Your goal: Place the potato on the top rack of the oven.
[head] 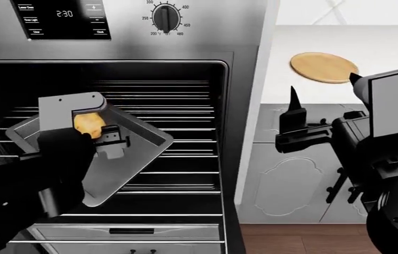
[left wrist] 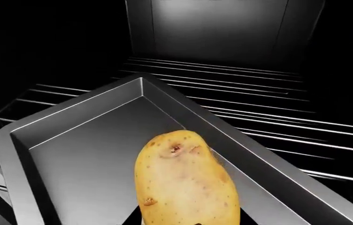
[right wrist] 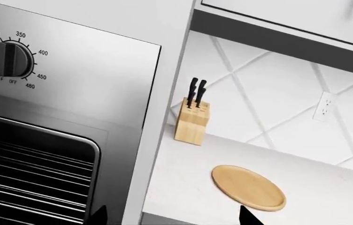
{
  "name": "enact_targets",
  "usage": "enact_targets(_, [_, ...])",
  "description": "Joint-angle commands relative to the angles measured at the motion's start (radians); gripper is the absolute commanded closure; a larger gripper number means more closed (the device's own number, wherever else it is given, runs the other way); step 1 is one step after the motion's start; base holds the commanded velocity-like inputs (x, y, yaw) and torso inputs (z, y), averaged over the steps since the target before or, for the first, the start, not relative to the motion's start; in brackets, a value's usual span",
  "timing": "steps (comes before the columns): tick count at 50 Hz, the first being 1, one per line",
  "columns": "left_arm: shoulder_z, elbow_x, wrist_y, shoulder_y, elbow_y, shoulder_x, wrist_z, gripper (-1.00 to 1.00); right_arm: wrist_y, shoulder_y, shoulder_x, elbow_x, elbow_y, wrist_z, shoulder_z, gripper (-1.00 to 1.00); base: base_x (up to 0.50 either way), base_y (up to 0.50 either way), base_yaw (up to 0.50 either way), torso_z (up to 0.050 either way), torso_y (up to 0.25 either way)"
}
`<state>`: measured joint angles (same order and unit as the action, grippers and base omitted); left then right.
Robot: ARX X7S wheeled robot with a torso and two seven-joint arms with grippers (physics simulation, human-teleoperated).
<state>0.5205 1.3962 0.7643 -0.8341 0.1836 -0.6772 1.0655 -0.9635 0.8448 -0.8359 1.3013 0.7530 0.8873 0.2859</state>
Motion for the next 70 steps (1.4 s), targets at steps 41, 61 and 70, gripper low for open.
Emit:
enact_targets(41, [-0.066, 0.144, 0.004, -0.003, 0.184, -0.074, 0.077, -1.0, 0.019, -0.008, -0.032, 0.059, 0.045, 0.051, -0.025, -1.0, 0.0, 0.0, 0.0, 0.0, 0.0])
enact_targets(61, [-0.173, 0.34, -0.04, 0.068, 0.5, -0.217, 0.19, -1.0, 0.038, 0.006, -0.08, 0.219, 0.141, 0.187, -0.068, -1.0, 0.0, 0.0, 0.0, 0.0, 0.0])
enact_targets(70, [-0.212, 0.403, -0.06, 0.07, 0.576, -0.269, 0.221, -1.0, 0.045, 0.028, -0.094, 0.299, 0.187, 0.262, -0.067, -1.0, 0.0, 0.0, 0.0, 0.0, 0.0])
